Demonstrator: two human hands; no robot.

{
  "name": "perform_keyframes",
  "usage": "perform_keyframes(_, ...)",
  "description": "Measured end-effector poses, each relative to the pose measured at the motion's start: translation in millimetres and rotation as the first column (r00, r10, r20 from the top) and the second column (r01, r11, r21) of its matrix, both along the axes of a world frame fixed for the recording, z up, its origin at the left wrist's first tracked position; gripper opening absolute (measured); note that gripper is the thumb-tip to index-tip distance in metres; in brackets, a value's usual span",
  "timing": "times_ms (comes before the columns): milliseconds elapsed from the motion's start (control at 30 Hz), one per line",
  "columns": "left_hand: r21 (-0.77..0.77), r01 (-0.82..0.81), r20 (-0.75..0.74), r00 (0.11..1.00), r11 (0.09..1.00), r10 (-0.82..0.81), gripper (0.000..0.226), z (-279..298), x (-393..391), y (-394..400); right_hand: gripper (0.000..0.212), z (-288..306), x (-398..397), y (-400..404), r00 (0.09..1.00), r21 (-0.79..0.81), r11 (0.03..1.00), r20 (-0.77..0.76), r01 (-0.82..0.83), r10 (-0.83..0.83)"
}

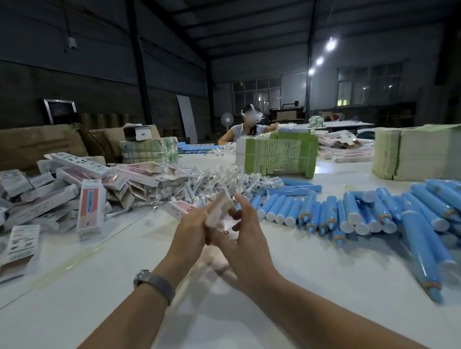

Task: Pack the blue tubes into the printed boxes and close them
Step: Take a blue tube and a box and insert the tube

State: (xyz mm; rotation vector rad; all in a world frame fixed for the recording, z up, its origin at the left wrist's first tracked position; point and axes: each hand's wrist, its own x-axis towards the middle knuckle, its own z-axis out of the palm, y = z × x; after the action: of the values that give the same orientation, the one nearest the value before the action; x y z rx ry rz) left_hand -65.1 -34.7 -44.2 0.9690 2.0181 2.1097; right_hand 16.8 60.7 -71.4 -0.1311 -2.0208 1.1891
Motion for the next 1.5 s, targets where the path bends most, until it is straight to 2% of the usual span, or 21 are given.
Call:
perform_keyframes(100, -0.096, -0.090, -0.353, 0.934, 0.991, 0.050, 0.041, -5.2, 0.5, -0.1, 0.053, 2.3, -0.3, 0.8, 0.995, -0.039, 0.999, -0.095, 0.037, -0.041)
perform_keyframes(167, -0.091, -0.194, -0.480, 0.868, 0.977, 0.128, 0.044, -8.5, -1.8, 0.8, 0.052, 2.3, 0.4, 0.4, 0.991, -0.032, 0.999, -0.132, 0.005, -0.009)
perform_keyframes(233, -0.085, -0.154, -0.464, 0.880, 0.984, 0.097, 0.055, -11.1, -1.0, 0.4, 0.058, 1.6, 1.1, 1.8, 0.992, -0.022, 0.999, -0.117, -0.046, 0.043)
perform_keyframes(333, -0.098, 0.108, -0.328, 0.935, 0.989, -0.134, 0.059, -13.7, 4.9, 2.1, 0.044, 2.5, 3.1, 3.7, 0.984, -0.123, 0.986, -0.155, -0.112, 0.093)
perform_keyframes(400, -0.068, 0.133, -0.299, 0.943, 0.989, -0.147, 0.056, -15.9, 7.2, 5.3, 0.039, 3.6, 3.6, 5.2, 0.985, -0.224, 0.968, -0.155, -0.116, 0.082)
perform_keyframes(467, -0.003, 0.102, -0.257, 0.961, 0.995, -0.099, 0.053, -17.2, 9.6, 8.9, 0.034, 8.8, 5.7, 3.7, 0.979, -0.384, 0.909, -0.182, -0.160, 0.096)
perform_keyframes(500, 0.037, 0.088, -0.218, 0.973, 0.995, -0.078, 0.050, -18.2, 10.8, 10.1, 0.032, 11.0, 7.4, 5.3, 0.983, -0.377, 0.918, -0.175, -0.125, 0.062)
perform_keyframes(533, 0.065, 0.074, -0.189, 0.980, 0.995, -0.061, 0.047, -19.1, 11.1, 10.8, 0.031, 13.3, 9.5, 10.7, 0.989, -0.268, 0.963, -0.144, -0.026, -0.014)
perform_keyframes(567, 0.071, 0.057, -0.178, 0.983, 0.996, -0.044, 0.044, -20.2, 11.3, 10.9, 0.032, 14.8, 10.7, 20.3, 0.989, -0.050, 0.992, -0.093, 0.113, -0.117)
perform_keyframes(600, 0.058, 0.037, -0.180, 0.983, 0.998, -0.026, 0.042, -20.9, 11.9, 11.2, 0.038, 15.4, 10.3, 32.6, 0.970, 0.193, 0.951, -0.058, 0.243, -0.236)
perform_keyframes(633, 0.037, 0.016, -0.186, 0.982, 0.999, -0.009, 0.041, -21.6, 12.6, 10.7, 0.042, 16.3, 10.5, 46.2, 0.940, 0.365, 0.870, -0.051, 0.332, -0.337)
perform_keyframes(767, -0.005, -0.039, -0.228, 0.973, 0.999, 0.037, 0.040, -23.8, 13.9, 12.2, 0.042, 17.1, 11.9, 94.8, 0.803, 0.566, 0.696, 0.097, 0.442, -0.589)
perform_keyframes(833, -0.028, -0.069, -0.234, 0.970, 0.997, 0.061, 0.048, -25.8, 12.9, 14.8, 0.049, 6.6, 16.0, 114.5, 0.665, 0.750, 0.556, 0.214, 0.359, -0.716)
perform_keyframes(867, -0.030, -0.080, -0.234, 0.970, 0.996, 0.071, 0.052, -26.3, 12.8, 16.1, 0.050, 1.6, 18.8, 122.6, 0.584, 0.802, 0.517, 0.274, 0.301, -0.764)
perform_keyframes(933, -0.029, -0.087, -0.240, 0.968, 0.996, 0.078, 0.058, -26.2, 13.5, 18.5, 0.045, -2.7, 24.2, 131.3, 0.479, 0.817, 0.513, 0.352, 0.262, -0.805)
perform_keyframes(1067, 0.008, -0.104, -0.272, 0.957, 0.995, 0.103, 0.068, -22.0, 17.8, 15.5, 0.038, -2.4, 25.7, 127.0, 0.513, 0.866, 0.431, 0.258, 0.253, -0.819)
perform_keyframes(1167, 0.020, -0.095, -0.250, 0.963, 0.995, 0.097, 0.065, -19.3, 22.0, 11.3, 0.038, -3.1, 27.7, 126.8, 0.502, 0.855, 0.429, 0.245, 0.291, -0.829)
perform_keyframes(1300, 0.029, -0.063, -0.198, 0.978, 0.998, 0.068, 0.066, -20.6, 26.1, 14.5, 0.060, -0.9, 21.8, 129.7, 0.441, 0.847, 0.476, 0.343, 0.236, -0.830)
perform_keyframes(1400, 0.098, -0.023, -0.138, 0.990, 0.995, 0.037, 0.056, -22.2, 26.9, 18.3, 0.050, 9.2, 13.9, 135.9, 0.391, 0.872, 0.450, 0.353, 0.193, -0.850)
perform_keyframes(1500, 0.176, 0.052, -0.100, 0.994, 0.983, -0.035, 0.049, -23.2, 28.4, 17.9, 0.039, 19.5, 12.4, 142.2, 0.392, 0.883, 0.428, 0.331, 0.191, -0.858)
